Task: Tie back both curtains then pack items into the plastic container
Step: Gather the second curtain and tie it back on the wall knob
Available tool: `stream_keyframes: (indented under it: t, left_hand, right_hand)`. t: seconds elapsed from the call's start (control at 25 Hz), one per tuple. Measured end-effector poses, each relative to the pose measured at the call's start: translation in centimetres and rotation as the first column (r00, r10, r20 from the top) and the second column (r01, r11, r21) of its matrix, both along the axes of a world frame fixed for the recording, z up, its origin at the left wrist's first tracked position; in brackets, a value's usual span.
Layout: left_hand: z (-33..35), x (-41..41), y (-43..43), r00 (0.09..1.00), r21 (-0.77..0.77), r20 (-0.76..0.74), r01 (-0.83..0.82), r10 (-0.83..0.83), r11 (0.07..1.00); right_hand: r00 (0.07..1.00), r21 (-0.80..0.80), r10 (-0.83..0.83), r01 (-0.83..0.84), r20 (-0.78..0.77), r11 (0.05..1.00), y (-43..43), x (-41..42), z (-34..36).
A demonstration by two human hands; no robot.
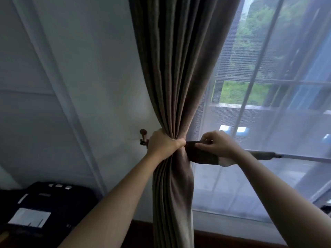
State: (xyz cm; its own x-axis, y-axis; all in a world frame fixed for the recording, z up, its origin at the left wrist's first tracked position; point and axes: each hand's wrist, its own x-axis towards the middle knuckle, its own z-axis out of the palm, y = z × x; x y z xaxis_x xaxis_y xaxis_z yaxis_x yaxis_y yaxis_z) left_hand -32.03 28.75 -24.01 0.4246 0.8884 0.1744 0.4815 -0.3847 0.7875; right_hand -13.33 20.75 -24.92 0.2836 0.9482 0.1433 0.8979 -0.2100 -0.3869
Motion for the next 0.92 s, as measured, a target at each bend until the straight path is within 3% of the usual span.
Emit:
stream_keyframes:
  t: [0.2, 0.32, 0.4, 0.68, 0.92]
  left_hand:
    - [-0.4, 3.1, -1.7, 1.000, -0.005, 0.023, 0.017, -0.017, 1.000]
    - [-0.1, 3.8, -1.4, 1.000, 0.015, 0.004, -0.028, 0.028, 1.000]
    - [0.1, 3.9, -1.1, 0.999, 0.039, -0.020, -0.046, 0.047, 0.998]
    - [0.1, 3.3, -0.2, 0.994, 0.109, -0.051, -0.090, 0.096, 0.990]
    - [0.4, 2.5, 1.2, 0.986, 0.140, -0.084, -0.130, 0.142, 0.982]
  right_hand:
    - [0.999, 0.052, -0.040, 0.041, -0.009, 0.998, -2.2, -0.3, 0.1]
    - [0.964, 0.040, -0.111, 0.104, 0.240, 0.994, -2.7, -0.6, -0.7]
    - [0.934, 0.061, -0.160, 0.148, 0.319, 0.987, -2.8, -0.7, -1.5]
    - [0.952, 0.058, -0.242, 0.235, 0.189, 0.970, -3.0, -0.7, -1.7]
    - [0.951, 0.061, -0.248, 0.241, 0.185, 0.969, -3.0, -0.9, -0.4]
